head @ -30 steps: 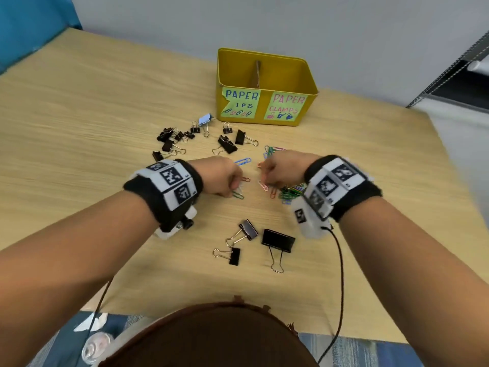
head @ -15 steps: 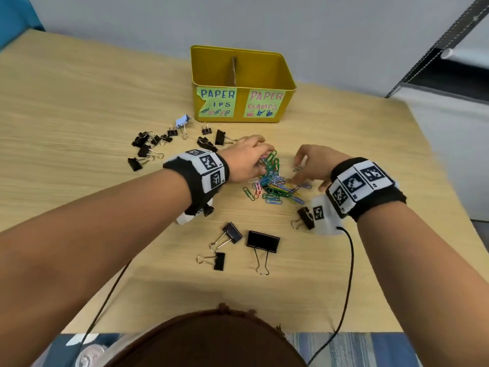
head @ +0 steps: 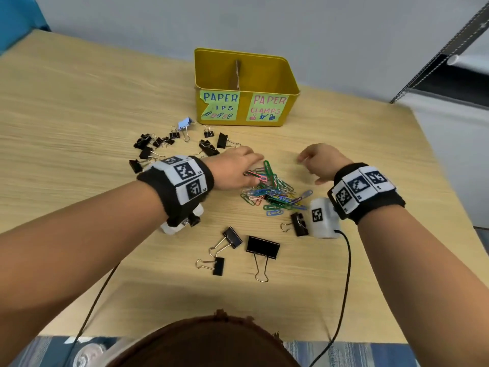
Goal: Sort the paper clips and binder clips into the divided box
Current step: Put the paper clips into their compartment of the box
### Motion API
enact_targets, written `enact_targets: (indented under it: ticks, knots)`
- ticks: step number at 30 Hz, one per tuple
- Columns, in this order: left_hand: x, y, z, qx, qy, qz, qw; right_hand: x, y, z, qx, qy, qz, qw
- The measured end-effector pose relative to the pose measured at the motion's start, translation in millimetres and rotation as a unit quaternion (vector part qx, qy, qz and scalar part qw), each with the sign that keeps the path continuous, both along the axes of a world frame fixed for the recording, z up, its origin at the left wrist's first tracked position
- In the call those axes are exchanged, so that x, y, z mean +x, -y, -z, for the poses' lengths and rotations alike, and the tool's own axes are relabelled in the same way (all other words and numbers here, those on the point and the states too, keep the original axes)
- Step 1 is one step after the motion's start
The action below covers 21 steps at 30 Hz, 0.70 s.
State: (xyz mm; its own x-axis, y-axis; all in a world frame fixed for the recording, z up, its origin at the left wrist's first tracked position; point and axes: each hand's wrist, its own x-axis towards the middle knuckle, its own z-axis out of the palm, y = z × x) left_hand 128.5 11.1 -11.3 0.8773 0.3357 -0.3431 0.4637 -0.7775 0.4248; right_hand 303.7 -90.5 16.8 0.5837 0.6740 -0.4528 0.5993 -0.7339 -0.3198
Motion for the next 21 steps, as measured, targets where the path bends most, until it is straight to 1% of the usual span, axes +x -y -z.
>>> enact_targets:
  ticks: [2,3,4,5,7,8,9,11,13,14,17,21]
  knots:
    - [-9.8,-14.7,3.0,0.034,-0.046,-0.011,0.998,2.6,0.7,-1.4,-0.051,0.068,-0.034,0.996]
    - [-14.7,-20.7,4.0,0.053,-0.072,-0.014,0.996,0.6,1.6,0.3,-0.070,0.078,-0.061,0.993]
    - [-18.9,-25.4,4.4,0.069,-0.088,-0.017,0.994,-2.4,2.5,2.9,-0.075,0.061,-0.079,0.992]
    - [-21.9,-27.8,3.3,0.084,-0.091,-0.021,0.992,-6.6,4.2,4.6,-0.072,0.019,-0.085,0.994]
    - [-22.6,-23.8,-2.1,0.098,-0.067,-0.024,0.993,-12.8,4.9,6.8,-0.068,-0.082,-0.078,0.991]
    - [-20.1,-18.2,-4.2,0.092,-0.051,-0.022,0.994,-14.0,4.7,6.0,-0.072,-0.105,-0.077,0.989]
    - [-16.2,-12.2,-5.8,0.081,-0.037,-0.014,0.996,-15.3,5.1,1.9,-0.078,-0.103,-0.084,0.988]
    - [-6.0,0.3,-6.3,0.056,-0.025,0.011,0.998,-14.3,8.8,-2.1,-0.105,-0.046,-0.122,0.986]
    - [4.5,9.5,-3.7,0.053,-0.029,0.033,0.998,-16.3,14.4,-2.5,-0.155,0.015,-0.155,0.976]
    - [9.2,12.4,-1.6,0.063,-0.040,0.037,0.997,-19.8,16.8,-0.4,-0.166,0.027,-0.161,0.972]
    - [23.5,18.9,1.3,0.089,-0.059,0.036,0.994,-32.9,18.6,10.8,-0.136,0.038,-0.178,0.974]
    - [29.9,17.2,0.1,0.041,-0.006,-0.012,0.999,-42.0,7.5,16.6,-0.064,0.052,-0.208,0.975]
